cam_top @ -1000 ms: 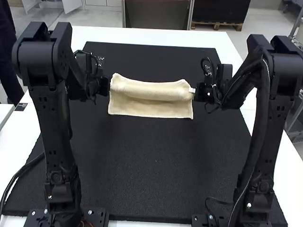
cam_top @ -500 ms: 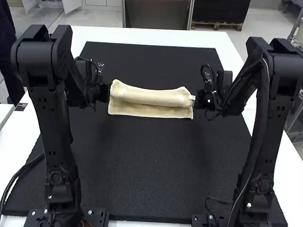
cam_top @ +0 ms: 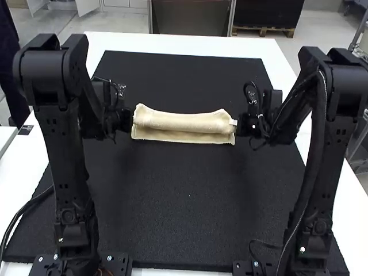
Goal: Fold the towel.
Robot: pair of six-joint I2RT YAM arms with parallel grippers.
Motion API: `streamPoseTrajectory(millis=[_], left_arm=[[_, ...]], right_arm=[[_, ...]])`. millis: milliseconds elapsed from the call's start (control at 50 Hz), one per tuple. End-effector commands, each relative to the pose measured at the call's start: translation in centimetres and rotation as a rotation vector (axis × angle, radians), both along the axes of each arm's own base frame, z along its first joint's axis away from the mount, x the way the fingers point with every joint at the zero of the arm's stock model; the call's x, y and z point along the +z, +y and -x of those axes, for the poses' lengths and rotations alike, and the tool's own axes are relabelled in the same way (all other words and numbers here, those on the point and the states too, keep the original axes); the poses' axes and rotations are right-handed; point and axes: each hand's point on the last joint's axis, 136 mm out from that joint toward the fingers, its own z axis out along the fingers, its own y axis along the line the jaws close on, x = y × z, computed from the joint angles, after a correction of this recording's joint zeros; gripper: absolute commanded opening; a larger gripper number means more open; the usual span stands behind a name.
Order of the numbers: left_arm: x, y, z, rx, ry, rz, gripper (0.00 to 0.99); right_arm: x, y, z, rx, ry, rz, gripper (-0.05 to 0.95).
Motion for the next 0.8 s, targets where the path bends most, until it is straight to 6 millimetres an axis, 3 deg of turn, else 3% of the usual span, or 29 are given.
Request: streamPoseTrajectory(millis=[0,500,780], left_arm=[[1.0,1.0,0.1,0.021,-0.038,-0.022,0.026],[-0.8,0.9,0.7,0.022,-0.018,-0.02,0.03],[-1.8,0.9,1.3,0.023,-0.021,-0.022,0.134]], right_arm=[[0.3,-1.2,-0.1,-0.015,-0.029,0.017,-0.02],[-2.5,-1.3,0.9,-0.018,0.001,0.021,-0.02],[-3.4,-2.5,0.7,-0.046,0.007,0.018,0.11]])
